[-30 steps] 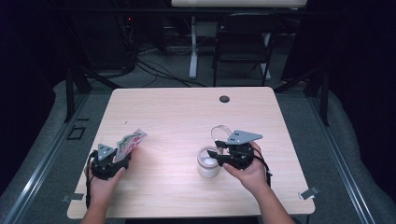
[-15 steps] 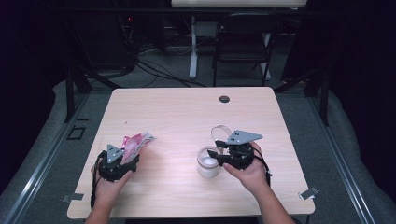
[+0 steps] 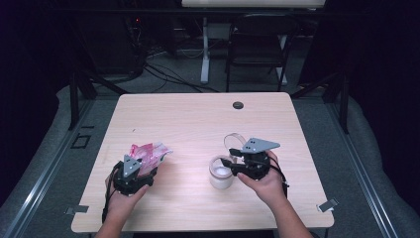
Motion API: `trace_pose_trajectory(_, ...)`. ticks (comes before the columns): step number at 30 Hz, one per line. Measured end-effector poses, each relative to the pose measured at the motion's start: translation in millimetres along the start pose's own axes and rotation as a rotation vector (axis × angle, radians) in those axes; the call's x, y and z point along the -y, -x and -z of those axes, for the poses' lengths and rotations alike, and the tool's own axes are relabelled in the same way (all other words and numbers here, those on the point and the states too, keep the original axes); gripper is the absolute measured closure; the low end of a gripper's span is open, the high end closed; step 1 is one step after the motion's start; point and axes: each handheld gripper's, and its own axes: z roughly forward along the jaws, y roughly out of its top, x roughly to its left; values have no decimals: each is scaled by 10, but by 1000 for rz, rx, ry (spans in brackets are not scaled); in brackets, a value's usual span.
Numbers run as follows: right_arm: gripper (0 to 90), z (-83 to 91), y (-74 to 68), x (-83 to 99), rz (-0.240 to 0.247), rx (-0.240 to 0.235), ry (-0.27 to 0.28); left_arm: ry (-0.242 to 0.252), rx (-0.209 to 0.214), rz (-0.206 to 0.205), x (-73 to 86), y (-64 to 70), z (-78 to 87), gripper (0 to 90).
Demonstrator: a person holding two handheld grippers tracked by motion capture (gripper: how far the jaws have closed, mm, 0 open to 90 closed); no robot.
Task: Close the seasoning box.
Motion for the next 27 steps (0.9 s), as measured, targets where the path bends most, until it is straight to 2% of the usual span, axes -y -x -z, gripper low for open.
trace_pose_trajectory(3,523,-8,0,7,-2,-5,-14,0,8,-8,-8,28,-11,355)
trace_pose_trajectory(6,523,-5,-7,8,-10,-8,-4,-13,18,-22,-15,60,-26,355)
trace_pose_trajectory(8,526,6,-3,5,-13,-12,-4,-12,38,-7,-16,89,-34,355)
trace_pose_trajectory(13,539,47,0,-5,-20,-18,8,-7,78,-25,-40,184,-33,354)
trace_pose_trajectory(16,547,68,-1,-11,-22,-19,11,-4,89,-44,-53,234,-39,354)
trace_pose_trajectory(23,575,101,21,-10,-28,-13,6,-7,111,-57,-79,316,-68,355)
trace_pose_trajectory(25,580,112,30,-10,-31,-11,8,-16,116,-75,-88,346,-80,356)
trace_pose_trajectory(27,580,124,37,-12,-32,-9,9,-28,110,-113,-112,381,-87,356)
